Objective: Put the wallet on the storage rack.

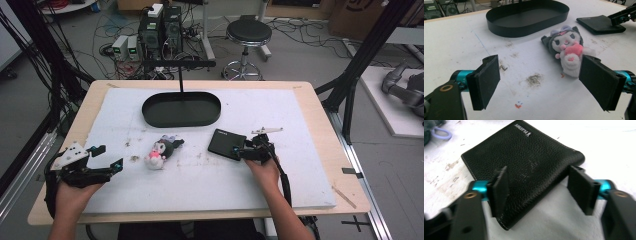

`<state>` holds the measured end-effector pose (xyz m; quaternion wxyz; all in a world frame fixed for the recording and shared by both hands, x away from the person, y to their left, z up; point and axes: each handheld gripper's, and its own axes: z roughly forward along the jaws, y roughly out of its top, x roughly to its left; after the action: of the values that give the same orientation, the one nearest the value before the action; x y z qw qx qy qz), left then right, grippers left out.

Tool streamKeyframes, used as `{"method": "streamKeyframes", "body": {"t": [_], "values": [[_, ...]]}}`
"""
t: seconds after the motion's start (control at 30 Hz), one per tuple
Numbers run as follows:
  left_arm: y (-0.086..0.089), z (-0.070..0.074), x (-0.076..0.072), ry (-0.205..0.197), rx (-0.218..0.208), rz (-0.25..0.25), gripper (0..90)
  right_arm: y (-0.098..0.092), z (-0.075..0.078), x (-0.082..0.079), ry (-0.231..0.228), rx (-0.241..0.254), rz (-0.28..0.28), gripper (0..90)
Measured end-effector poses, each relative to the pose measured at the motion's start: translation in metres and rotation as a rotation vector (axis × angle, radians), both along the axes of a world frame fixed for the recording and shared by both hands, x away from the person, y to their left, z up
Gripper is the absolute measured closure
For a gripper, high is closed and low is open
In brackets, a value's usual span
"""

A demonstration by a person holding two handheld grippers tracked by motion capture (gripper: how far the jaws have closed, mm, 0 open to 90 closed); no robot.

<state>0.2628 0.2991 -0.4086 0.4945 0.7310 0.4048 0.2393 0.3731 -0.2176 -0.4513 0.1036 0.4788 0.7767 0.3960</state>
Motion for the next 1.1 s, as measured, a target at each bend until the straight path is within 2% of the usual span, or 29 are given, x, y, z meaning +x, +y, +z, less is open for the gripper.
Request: {"method": "streamKeyframes", "body": {"t": [0.13, 0.33, 0.53, 0.6, 0.83, 0.9, 1.1], "values": [[0.0, -0.002, 0.001, 0.01, 0.008, 0.008, 17.1, -0.002, 0.0, 0.001, 0.004, 0.023, -0.016, 54.3], [0.002, -0.002, 0.0, 0.015, 0.01, 0.013, 17.1, 0.004, 0.002, -0.002, -0.041, -0.014, -0.026, 70.3], [0.003, -0.003, 0.0, 0.018, 0.007, 0.014, 17.1, 0.004, 0.004, -0.004, -0.059, -0.018, -0.025, 83.1], [0.003, -0.003, 0.001, 0.019, 0.01, 0.014, 17.1, 0.004, 0.004, -0.004, -0.056, -0.01, -0.025, 84.3], [0.004, -0.004, 0.001, 0.023, 0.006, 0.015, 17.1, -0.002, 0.003, -0.001, -0.026, 0.061, -0.029, 86.0], [0.005, -0.003, 0.0, 0.02, 0.001, 0.016, 17.1, -0.006, 0.006, -0.001, -0.035, 0.1, -0.022, 86.3], [0.005, -0.001, -0.001, 0.012, -0.013, 0.022, 17.1, -0.01, 0.021, -0.002, -0.057, 0.132, -0.013, 86.5]]}}
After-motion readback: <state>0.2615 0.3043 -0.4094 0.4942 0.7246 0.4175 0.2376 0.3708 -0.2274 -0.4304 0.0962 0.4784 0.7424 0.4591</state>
